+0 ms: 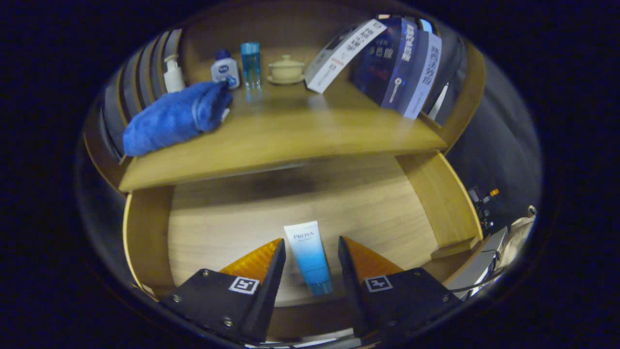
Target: Pull open the drawer, take out the items inside it, and place them on the countertop above the cabinet.
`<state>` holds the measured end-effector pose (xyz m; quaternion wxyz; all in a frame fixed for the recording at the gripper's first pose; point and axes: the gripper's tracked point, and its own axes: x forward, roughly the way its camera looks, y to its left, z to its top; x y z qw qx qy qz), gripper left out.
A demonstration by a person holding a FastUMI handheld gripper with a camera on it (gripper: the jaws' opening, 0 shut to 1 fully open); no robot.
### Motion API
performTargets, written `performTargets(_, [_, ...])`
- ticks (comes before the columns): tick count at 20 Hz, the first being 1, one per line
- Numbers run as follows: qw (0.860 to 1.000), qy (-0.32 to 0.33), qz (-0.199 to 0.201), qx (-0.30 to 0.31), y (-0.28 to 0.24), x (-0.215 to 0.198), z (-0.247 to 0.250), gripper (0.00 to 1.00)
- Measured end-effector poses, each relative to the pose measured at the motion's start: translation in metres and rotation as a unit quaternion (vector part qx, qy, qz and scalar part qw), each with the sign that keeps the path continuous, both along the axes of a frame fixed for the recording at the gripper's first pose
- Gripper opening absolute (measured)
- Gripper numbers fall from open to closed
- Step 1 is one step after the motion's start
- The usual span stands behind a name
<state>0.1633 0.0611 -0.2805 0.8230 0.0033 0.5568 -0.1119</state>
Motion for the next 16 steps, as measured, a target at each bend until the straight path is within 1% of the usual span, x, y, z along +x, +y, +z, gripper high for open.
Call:
performTargets(3, [0.998, 0.055, -0.017, 0.023, 0.005, -0.005, -0.026, 0.64])
performTargets(6, [0.994, 0.11, 0.001, -0.012, -0.008, -0.017, -0.042, 0.64])
performTargets(8, [0.991, 0.135, 0.003, -0.016, -0.009, -0.019, -0.05, 0.65])
performTargets(9, [0.99, 0.141, 0.0, -0.008, -0.007, -0.017, -0.049, 0.65])
performTargets(11, [0.989, 0.146, -0.013, 0.006, -0.007, -0.023, -0.05, 0.64])
performTargets(13, [0.991, 0.129, -0.026, 0.03, -0.002, -0.02, -0.054, 0.64])
performTargets(16, [0.994, 0.089, -0.047, 0.039, 0.0, -0.016, -0.051, 0.48])
